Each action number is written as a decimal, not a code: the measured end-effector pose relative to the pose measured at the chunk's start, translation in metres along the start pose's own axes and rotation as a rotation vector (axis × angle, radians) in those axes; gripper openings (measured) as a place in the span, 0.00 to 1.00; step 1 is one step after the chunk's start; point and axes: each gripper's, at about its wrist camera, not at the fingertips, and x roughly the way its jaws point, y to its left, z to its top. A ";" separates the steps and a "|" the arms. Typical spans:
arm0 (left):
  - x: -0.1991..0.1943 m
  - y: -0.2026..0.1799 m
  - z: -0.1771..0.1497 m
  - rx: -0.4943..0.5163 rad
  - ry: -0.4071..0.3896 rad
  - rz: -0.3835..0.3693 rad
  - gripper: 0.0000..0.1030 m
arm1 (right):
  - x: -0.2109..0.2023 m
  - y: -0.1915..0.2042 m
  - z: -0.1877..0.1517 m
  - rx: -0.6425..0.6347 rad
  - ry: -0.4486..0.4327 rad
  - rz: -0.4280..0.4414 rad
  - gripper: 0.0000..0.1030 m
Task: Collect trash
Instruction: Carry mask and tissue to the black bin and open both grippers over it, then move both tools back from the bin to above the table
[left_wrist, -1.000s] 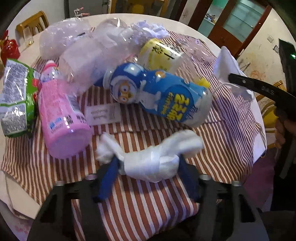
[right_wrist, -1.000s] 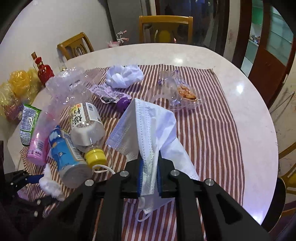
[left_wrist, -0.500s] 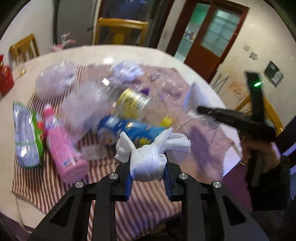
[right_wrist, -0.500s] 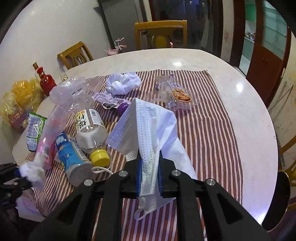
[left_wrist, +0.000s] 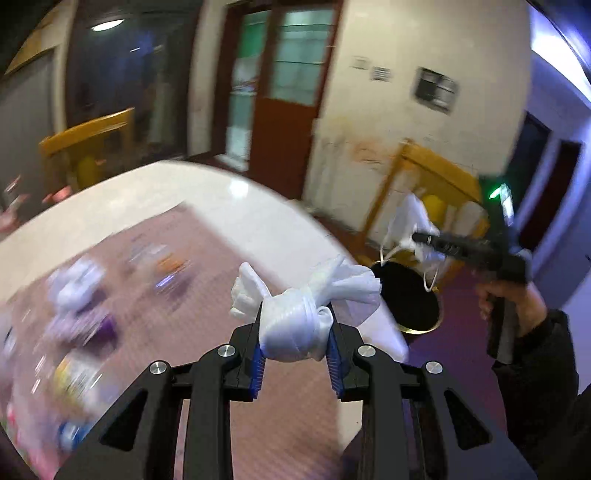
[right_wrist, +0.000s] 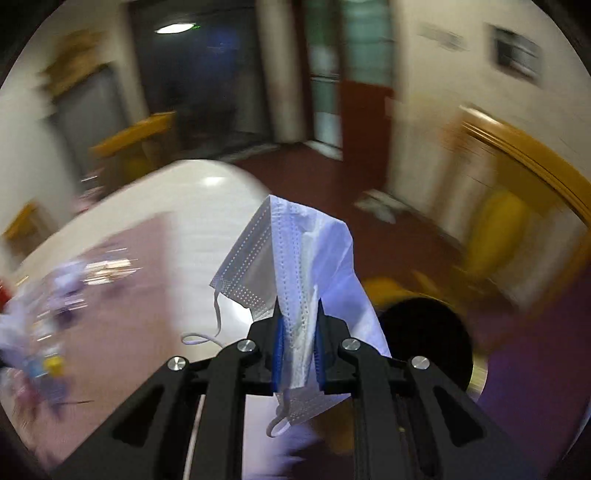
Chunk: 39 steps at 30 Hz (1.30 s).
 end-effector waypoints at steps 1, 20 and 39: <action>0.012 -0.011 0.010 0.024 0.002 -0.031 0.26 | 0.013 -0.025 -0.004 0.034 0.031 -0.043 0.14; 0.234 -0.188 0.044 0.290 0.260 -0.323 0.27 | 0.034 -0.165 -0.050 0.409 0.071 -0.289 0.84; 0.373 -0.230 0.011 0.209 0.450 -0.243 0.94 | 0.016 -0.195 -0.069 0.500 0.044 -0.382 0.84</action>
